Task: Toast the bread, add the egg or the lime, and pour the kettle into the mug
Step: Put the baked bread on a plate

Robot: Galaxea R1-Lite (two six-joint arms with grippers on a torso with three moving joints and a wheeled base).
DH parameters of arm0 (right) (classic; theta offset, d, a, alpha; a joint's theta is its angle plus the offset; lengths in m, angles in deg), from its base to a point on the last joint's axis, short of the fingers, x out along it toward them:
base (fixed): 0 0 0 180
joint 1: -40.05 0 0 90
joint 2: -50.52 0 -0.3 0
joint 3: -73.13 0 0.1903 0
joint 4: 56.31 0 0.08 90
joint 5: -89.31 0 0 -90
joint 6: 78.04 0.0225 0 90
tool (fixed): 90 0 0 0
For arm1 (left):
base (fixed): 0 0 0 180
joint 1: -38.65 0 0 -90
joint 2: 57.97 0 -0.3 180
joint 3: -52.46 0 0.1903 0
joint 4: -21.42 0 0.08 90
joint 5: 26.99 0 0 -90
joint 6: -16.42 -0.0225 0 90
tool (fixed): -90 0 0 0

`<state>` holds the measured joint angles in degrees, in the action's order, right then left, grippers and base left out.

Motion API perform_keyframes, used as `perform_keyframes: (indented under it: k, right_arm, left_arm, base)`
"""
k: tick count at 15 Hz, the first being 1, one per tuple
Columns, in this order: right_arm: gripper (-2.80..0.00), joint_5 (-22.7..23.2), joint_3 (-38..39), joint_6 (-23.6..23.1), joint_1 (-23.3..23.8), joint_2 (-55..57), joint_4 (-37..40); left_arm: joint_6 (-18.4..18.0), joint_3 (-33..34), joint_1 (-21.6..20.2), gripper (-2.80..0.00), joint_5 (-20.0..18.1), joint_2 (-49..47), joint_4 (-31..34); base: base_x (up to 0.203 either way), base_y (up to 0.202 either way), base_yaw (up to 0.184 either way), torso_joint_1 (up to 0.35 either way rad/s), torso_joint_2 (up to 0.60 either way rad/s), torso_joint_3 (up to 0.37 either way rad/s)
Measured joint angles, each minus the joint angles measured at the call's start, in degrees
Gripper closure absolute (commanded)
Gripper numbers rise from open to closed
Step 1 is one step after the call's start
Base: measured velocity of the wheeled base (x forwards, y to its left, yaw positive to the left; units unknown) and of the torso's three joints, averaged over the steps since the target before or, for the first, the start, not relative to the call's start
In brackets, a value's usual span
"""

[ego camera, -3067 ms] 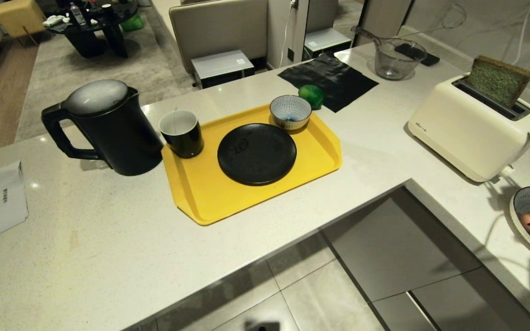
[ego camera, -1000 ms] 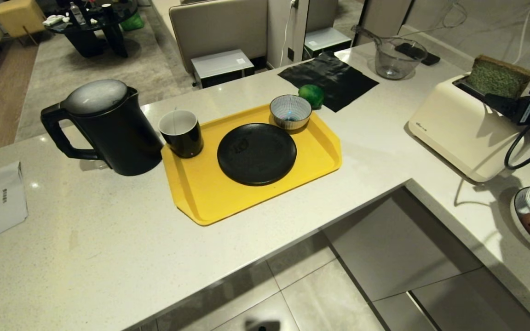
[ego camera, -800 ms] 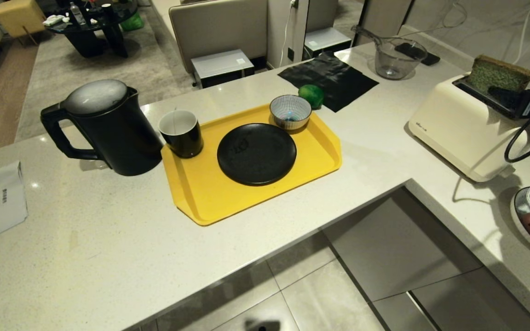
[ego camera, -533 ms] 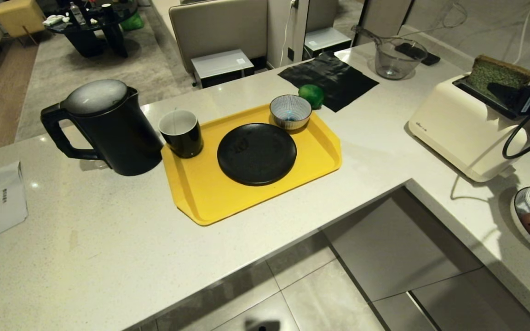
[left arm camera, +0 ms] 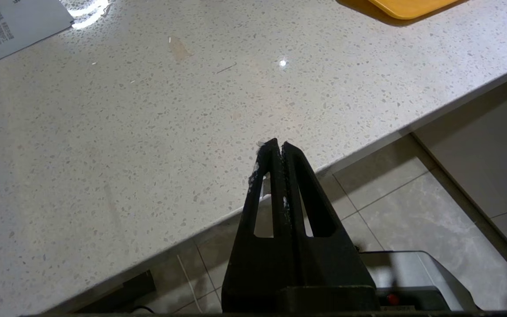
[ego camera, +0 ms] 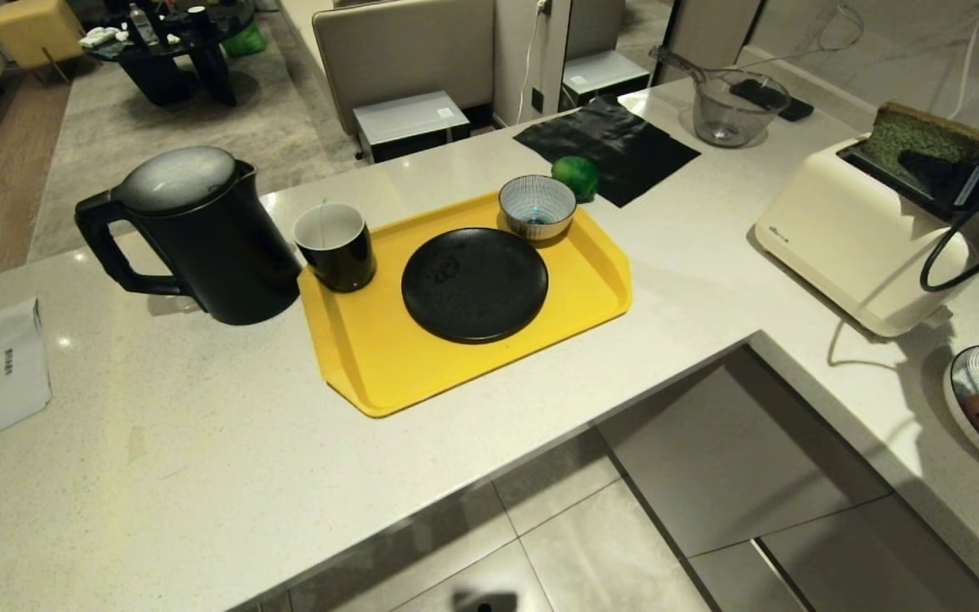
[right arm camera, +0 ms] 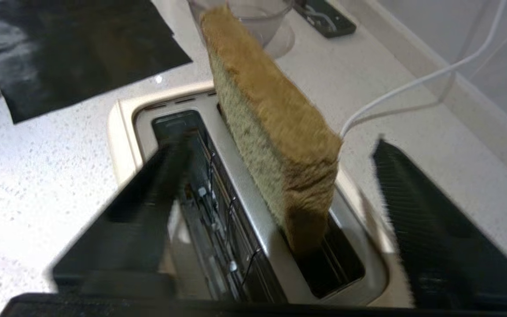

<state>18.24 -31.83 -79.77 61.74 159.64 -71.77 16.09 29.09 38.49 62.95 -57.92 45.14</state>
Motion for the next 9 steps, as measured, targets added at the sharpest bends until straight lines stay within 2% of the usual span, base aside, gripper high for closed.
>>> perform_keyframes:
  k: [9]
  right_arm:
    - [0.0, 0.0, -1.4, -0.2, -0.6, 0.3, -0.6]
  left_arm:
    - [0.0, 0.0, 0.0, 0.0, 0.0, 0.0, 0.0]
  base:
    - [0.0, 0.0, 0.0, 0.0, 0.0, 0.0]
